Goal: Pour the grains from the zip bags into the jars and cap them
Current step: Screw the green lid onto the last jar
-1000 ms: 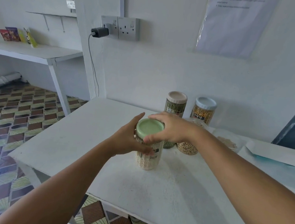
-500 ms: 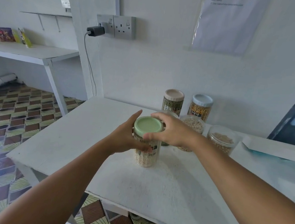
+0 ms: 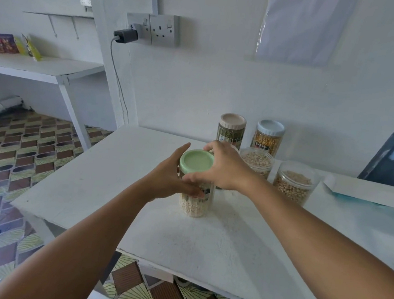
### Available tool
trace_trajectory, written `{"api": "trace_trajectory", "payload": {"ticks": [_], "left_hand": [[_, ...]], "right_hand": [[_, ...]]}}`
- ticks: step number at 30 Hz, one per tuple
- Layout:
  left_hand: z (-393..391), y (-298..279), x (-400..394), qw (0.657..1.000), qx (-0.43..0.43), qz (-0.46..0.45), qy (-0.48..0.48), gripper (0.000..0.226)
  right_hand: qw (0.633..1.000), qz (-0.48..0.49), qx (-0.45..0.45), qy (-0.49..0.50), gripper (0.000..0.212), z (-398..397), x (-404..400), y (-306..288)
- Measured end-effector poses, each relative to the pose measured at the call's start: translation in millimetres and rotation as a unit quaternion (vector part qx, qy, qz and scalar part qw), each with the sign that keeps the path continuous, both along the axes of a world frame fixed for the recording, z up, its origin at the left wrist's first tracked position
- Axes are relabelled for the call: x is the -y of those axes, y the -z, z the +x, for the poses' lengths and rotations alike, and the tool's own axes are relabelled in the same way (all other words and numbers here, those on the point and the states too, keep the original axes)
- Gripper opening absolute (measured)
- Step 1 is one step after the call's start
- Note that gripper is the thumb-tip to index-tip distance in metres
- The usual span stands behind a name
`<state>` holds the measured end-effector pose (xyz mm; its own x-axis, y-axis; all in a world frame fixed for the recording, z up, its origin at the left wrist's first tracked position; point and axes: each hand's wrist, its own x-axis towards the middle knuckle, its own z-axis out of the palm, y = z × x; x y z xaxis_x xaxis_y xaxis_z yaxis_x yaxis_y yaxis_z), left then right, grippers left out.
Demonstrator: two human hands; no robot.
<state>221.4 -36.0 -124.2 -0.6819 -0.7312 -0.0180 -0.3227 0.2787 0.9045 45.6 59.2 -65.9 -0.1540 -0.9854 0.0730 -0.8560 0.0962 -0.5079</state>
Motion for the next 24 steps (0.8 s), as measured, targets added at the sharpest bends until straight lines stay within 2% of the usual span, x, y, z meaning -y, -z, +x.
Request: {"api": "trace_trajectory", "payload": {"ticks": [3, 6, 10, 14, 17, 19, 24], "left_hand": [[-0.6, 0.2, -0.5, 1.000, 0.005, -0.008, 0.000, 0.149], [-1.0, 0.6, -2.2, 1.000, -0.002, -0.011, -0.007, 0.144], [-2.4, -1.2, -6.4, 1.000, -0.006, -0.021, -0.009, 0.134], [-8.0, 0.2, -19.8, 0.999, -0.010, -0.039, -0.016, 0.113], [-22.0, 0.8, -38.7, 0.999, -0.019, -0.046, -0.008, 0.102], [-37.8, 1.8, -53.5, 0.999, -0.020, -0.048, -0.001, 0.098], [-98.4, 3.2, -98.6, 0.997, -0.018, -0.063, 0.037, 0.104]], "right_hand": [[0.999, 0.026, 0.025, -0.018, 0.114, -10.2, -0.8, 0.1], [1.000, -0.015, 0.018, 0.004, 0.101, -9.3, -0.2, 9.4], [0.998, -0.051, 0.026, 0.025, 0.110, -7.6, -3.8, 16.8], [0.999, -0.040, 0.023, 0.015, 0.115, -14.9, -17.4, 14.0], [0.999, -0.036, 0.032, 0.019, 0.103, -27.6, -39.1, 10.6], [0.999, -0.037, 0.031, 0.025, 0.096, -42.1, -58.7, 9.6], [0.998, -0.027, 0.016, 0.060, 0.102, -94.7, -117.0, 8.1]]}}
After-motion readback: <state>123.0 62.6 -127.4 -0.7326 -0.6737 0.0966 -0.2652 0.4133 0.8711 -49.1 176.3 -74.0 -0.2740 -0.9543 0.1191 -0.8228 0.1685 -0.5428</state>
